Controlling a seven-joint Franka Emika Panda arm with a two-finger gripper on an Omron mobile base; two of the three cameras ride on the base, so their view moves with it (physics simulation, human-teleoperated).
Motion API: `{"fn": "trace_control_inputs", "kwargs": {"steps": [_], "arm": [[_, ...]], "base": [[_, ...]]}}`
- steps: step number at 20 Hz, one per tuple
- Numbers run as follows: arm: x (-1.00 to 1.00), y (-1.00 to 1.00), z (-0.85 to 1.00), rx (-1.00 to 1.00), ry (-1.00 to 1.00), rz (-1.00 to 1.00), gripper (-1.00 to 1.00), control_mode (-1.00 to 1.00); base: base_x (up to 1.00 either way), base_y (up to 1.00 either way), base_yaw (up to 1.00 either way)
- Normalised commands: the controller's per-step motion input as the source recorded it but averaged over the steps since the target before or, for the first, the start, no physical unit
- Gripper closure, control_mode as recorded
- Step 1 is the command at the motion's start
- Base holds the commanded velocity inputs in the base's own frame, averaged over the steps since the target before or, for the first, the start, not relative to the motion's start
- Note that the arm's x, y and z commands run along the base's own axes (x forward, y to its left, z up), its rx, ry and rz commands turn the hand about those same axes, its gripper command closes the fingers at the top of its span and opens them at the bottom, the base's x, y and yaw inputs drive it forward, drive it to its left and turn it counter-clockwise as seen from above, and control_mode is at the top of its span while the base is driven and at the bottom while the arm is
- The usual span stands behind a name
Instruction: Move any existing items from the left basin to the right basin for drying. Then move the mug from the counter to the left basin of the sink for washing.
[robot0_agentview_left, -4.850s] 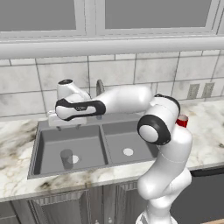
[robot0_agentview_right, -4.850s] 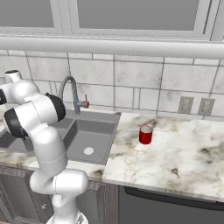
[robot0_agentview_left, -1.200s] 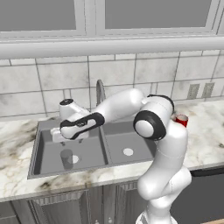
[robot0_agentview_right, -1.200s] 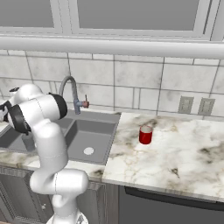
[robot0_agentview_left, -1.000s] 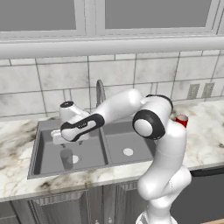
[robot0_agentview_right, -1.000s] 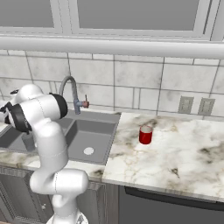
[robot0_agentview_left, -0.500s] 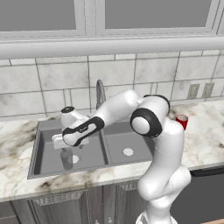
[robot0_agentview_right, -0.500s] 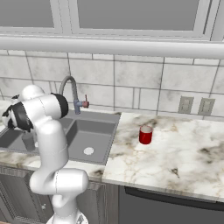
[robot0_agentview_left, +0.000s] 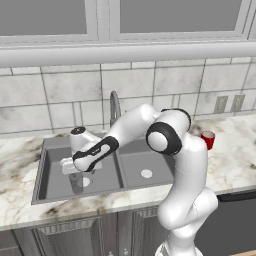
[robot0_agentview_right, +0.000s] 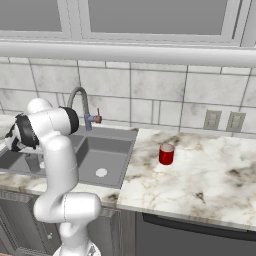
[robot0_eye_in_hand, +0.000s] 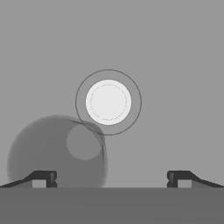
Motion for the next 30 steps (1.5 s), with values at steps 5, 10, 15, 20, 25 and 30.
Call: {"fn": "trace_control_inputs", "kwargs": {"steps": [5,10,15,20,25,30], "arm": [[0.0,0.0,-0.23,0.0,0.01,0.0,-1.0,-1.0],[0.01,0.0,-0.22,0.0,0.02,0.0,-1.0,-1.0],[0.0,0.0,-0.21,0.0,0.02,0.0,-1.0,-1.0],[0.0,0.0,-0.17,0.0,0.01,0.0,-1.0,-1.0],[0.0,0.0,-0.21,0.0,0.06,0.0,1.0,-1.0],[0.0,0.0,-0.07,0.0,0.02,0.0,1.0,-1.0]], "base": [[0.0,0.0,0.0],[0.0,0.0,0.0],[0.0,0.0,0.0],[0.0,0.0,0.0],[0.0,0.0,0.0],[0.0,0.0,0.0]]}}
